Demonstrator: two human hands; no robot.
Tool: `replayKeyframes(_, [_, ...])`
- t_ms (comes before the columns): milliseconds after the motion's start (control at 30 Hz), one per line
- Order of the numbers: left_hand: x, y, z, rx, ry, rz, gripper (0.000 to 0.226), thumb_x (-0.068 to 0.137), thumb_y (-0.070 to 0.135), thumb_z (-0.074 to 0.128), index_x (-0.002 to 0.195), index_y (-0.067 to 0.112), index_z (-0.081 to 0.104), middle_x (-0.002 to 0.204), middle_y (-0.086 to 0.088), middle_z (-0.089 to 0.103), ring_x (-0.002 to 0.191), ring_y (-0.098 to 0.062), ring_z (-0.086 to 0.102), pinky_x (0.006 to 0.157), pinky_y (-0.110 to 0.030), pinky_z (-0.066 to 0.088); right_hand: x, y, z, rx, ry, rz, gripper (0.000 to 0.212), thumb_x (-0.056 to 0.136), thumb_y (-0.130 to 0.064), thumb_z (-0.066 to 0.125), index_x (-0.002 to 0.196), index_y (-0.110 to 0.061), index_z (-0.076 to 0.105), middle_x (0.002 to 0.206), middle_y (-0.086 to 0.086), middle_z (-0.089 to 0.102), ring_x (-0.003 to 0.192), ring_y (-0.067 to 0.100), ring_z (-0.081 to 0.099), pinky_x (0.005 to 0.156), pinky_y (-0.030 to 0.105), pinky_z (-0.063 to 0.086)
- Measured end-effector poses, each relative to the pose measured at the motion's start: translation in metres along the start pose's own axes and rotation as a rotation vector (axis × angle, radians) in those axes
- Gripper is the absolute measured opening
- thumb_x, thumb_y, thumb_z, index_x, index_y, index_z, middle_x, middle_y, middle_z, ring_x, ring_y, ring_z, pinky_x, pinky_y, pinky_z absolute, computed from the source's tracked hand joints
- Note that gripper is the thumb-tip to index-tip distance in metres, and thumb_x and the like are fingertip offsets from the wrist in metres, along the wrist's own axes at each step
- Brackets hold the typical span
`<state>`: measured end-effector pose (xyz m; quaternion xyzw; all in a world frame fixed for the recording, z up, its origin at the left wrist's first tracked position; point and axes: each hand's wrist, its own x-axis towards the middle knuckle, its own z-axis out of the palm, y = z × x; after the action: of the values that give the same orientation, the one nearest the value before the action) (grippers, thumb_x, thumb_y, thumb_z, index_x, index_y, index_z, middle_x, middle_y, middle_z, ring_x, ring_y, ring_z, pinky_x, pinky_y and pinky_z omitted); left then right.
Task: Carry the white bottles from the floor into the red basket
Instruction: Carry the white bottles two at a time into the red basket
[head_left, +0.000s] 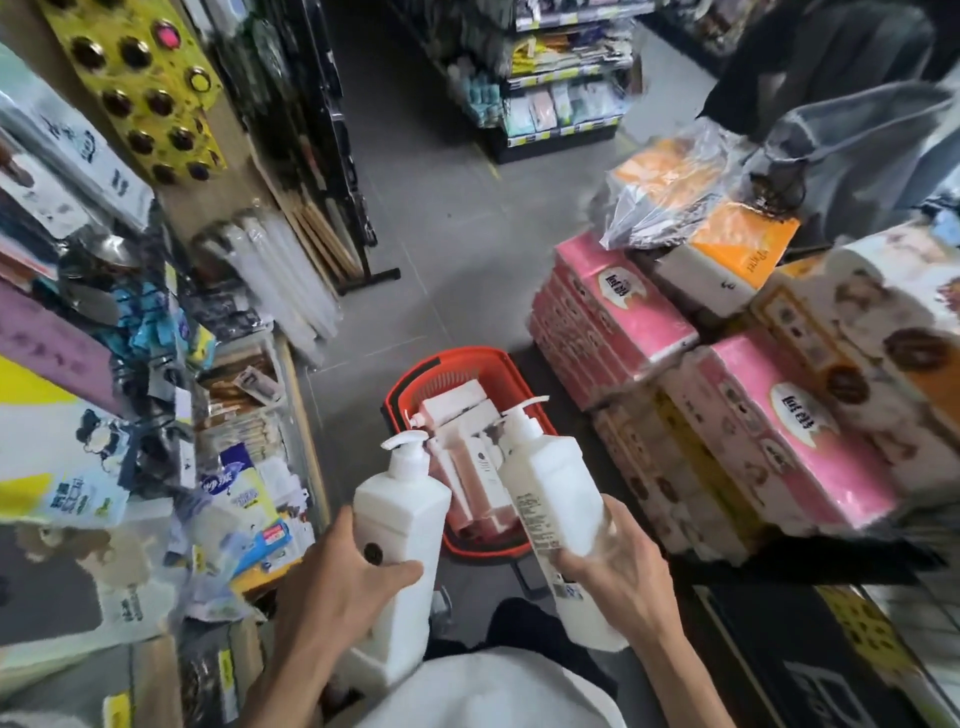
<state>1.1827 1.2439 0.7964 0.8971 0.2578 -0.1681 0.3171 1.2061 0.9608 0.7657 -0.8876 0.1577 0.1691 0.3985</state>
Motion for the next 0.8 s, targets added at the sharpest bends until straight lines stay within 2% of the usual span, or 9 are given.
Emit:
replayKeyframes(100, [0.027, -0.006, 0.005, -0.011, -0.03, -0.009, 0.069, 0.056, 0.057, 0.083, 0.106, 0.035, 0.041, 0.093, 0.013, 0.061, 0.082, -0.018, 0.061, 0.072, -0.035, 0.053, -0.003, 0.007, 0.012, 0.028, 0.018, 0.093, 0.071, 0.067, -0.043, 0.085, 0.126, -0.049, 0.045, 0.099, -0.03, 0.058, 0.089, -0.006, 0.059, 0.071, 0.024, 0.047])
replayKeyframes(233, [0.05, -0.006, 0.012, -0.028, -0.052, -0.036, 0.068, 0.05, 0.059, 0.08, 0.102, 0.034, 0.044, 0.089, 0.016, 0.062, 0.078, -0.016, 0.062, 0.071, -0.036, 0.053, -0.005, 0.005, 0.016, 0.007, 0.037, 0.173, 0.056, 0.069, -0.036, 0.085, 0.101, -0.052, 0.042, 0.09, -0.029, 0.055, 0.082, -0.006, 0.057, 0.068, 0.024, 0.045])
replayKeyframes(400, [0.075, 0.015, 0.016, 0.003, -0.084, -0.019, 0.066, 0.058, 0.053, 0.084, 0.108, 0.033, 0.047, 0.092, 0.014, 0.062, 0.08, -0.016, 0.061, 0.064, -0.031, 0.043, 0.023, 0.005, 0.018, 0.003, 0.009, 0.194, 0.065, 0.069, -0.041, 0.084, 0.113, -0.049, 0.038, 0.092, -0.028, 0.053, 0.083, -0.002, 0.057, 0.067, 0.028, 0.048])
replayKeyframes(500, [0.095, 0.025, 0.022, 0.002, -0.1, -0.027, 0.068, 0.057, 0.053, 0.085, 0.11, 0.032, 0.047, 0.096, 0.012, 0.063, 0.084, -0.016, 0.062, 0.069, -0.033, 0.047, 0.044, 0.007, 0.021, 0.029, 0.015, 0.21, 0.069, 0.067, -0.043, 0.083, 0.119, -0.05, 0.039, 0.097, -0.026, 0.055, 0.086, 0.0, 0.059, 0.07, 0.03, 0.052])
replayKeyframes(633, [0.131, 0.03, 0.047, -0.026, -0.144, -0.055, 0.07, 0.058, 0.05, 0.086, 0.112, 0.03, 0.046, 0.098, 0.011, 0.063, 0.085, -0.017, 0.062, 0.073, -0.035, 0.05, 0.085, 0.017, 0.029, 0.052, -0.025, 0.244, 0.07, 0.067, -0.041, 0.083, 0.125, -0.046, 0.044, 0.098, -0.027, 0.058, 0.087, -0.002, 0.059, 0.071, 0.029, 0.048])
replayKeyframes(800, [0.186, 0.032, 0.099, -0.043, -0.159, -0.116, 0.072, 0.061, 0.047, 0.088, 0.115, 0.028, 0.044, 0.097, 0.011, 0.059, 0.082, -0.016, 0.058, 0.064, -0.032, 0.041, 0.142, 0.034, 0.052, 0.01, -0.105, 0.287, 0.076, 0.067, -0.042, 0.081, 0.132, -0.042, 0.043, 0.103, -0.022, 0.057, 0.087, 0.004, 0.06, 0.074, 0.031, 0.05])
